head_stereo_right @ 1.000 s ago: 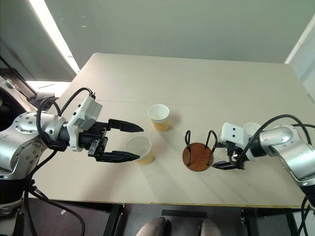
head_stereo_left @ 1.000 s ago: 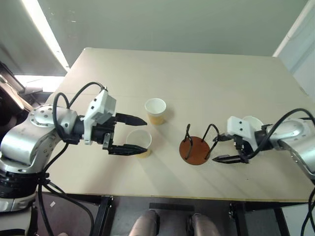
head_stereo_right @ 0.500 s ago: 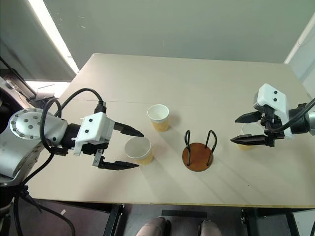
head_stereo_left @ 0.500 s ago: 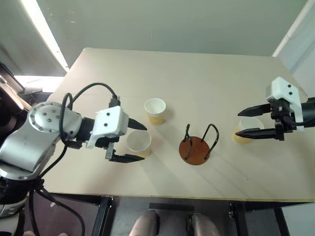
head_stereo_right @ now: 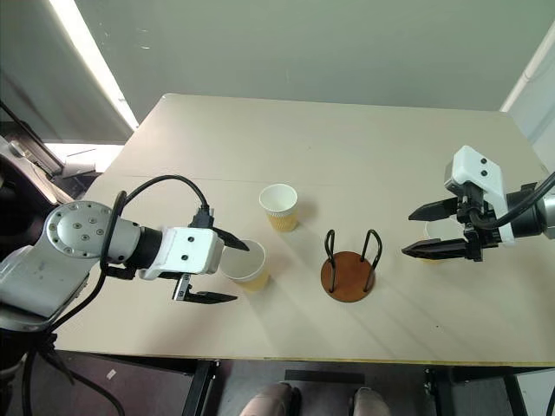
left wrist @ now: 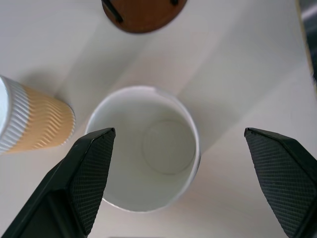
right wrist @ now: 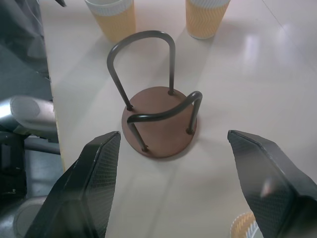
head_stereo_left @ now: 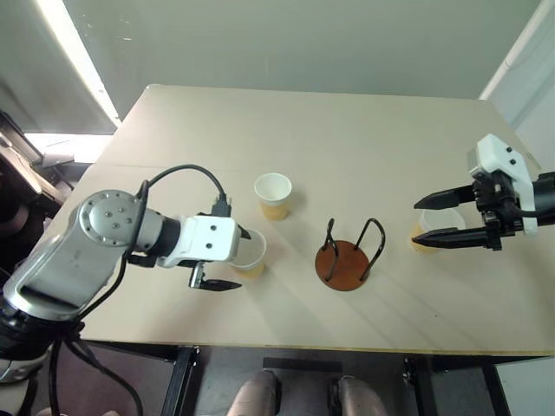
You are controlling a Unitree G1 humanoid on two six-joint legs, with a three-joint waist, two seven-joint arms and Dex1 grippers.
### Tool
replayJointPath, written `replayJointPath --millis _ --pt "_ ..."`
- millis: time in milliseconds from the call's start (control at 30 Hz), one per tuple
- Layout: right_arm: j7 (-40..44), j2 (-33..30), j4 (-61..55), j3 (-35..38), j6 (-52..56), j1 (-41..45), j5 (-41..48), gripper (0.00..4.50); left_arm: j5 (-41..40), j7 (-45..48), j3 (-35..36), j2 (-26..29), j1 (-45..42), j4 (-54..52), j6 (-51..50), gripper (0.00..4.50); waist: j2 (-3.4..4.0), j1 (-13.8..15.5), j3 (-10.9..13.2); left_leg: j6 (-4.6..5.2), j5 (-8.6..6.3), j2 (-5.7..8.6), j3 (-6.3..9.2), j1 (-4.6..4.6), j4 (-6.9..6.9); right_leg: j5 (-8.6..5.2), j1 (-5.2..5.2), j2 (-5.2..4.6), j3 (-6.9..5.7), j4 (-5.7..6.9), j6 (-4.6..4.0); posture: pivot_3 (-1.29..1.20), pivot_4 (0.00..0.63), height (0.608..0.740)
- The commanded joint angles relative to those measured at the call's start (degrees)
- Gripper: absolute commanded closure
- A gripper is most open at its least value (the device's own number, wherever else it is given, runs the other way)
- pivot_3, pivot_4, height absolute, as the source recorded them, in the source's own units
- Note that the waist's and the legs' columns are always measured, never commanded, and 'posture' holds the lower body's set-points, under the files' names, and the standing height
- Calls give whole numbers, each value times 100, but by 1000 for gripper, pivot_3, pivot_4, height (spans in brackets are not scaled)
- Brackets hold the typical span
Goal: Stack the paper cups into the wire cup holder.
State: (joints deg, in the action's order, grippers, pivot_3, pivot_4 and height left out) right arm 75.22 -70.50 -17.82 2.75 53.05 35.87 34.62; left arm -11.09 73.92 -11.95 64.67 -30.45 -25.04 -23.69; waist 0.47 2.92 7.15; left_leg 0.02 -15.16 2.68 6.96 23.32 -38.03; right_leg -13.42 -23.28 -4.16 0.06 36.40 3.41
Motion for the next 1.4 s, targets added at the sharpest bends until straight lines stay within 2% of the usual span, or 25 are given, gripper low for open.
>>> replayJointPath --millis 33,467,700,833,900,1033,1200,1400 --pt "-50 -64 -152 109 15 60 98 937 196 74 -65 -55 -128 52 205 0 0 0 0 0 0 0 0 0 0 0 0 0 0 4 0 0 150 740" --pt "-263 -7 -234 209 -3 -61 211 937 730 255 -573 -607 -277 585 884 0 0 -1 0 1 0 0 -1 2 -2 0 -2 0 0 19 0 0 150 740" --pt "-401 116 -86 237 -185 48 166 874 690 517 -532 -779 -432 979 1320 2393 0 3 0 1 0 0 0 3 -3 0 -5 0 0 25 0 0 150 740" --pt "-453 136 28 214 -320 93 80 874 565 667 -470 -866 -629 1113 1212 3966 0 6 0 2 0 1 0 7 -7 0 -8 -1 0 29 0 0 150 740" --pt "-500 155 55 208 -383 106 52 874 493 719 -434 -889 -702 1157 1206 4455 0 4 0 2 -1 0 -1 6 -7 0 -9 0 0 30 0 0 150 740" --pt "-625 183 83 245 -473 107 30 874 60 1031 -303 -913 -912 1118 994 4455 0 5 0 2 -1 0 0 8 -7 0 -10 0 0 31 0 0 150 740" --pt "-795 234 97 457 -398 100 172 874 -509 1285 -132 -1159 -1628 1320 585 4455 0 26 0 2 0 1 0 10 -13 0 -9 -1 0 35 0 0 150 740" --pt "-697 165 43 1108 -458 -515 375 874 -915 1551 -112 -1546 -2658 1718 220 4455 0 34 0 5 -2 1 -2 16 -15 0 -12 -3 -1 32 1 0 150 740"
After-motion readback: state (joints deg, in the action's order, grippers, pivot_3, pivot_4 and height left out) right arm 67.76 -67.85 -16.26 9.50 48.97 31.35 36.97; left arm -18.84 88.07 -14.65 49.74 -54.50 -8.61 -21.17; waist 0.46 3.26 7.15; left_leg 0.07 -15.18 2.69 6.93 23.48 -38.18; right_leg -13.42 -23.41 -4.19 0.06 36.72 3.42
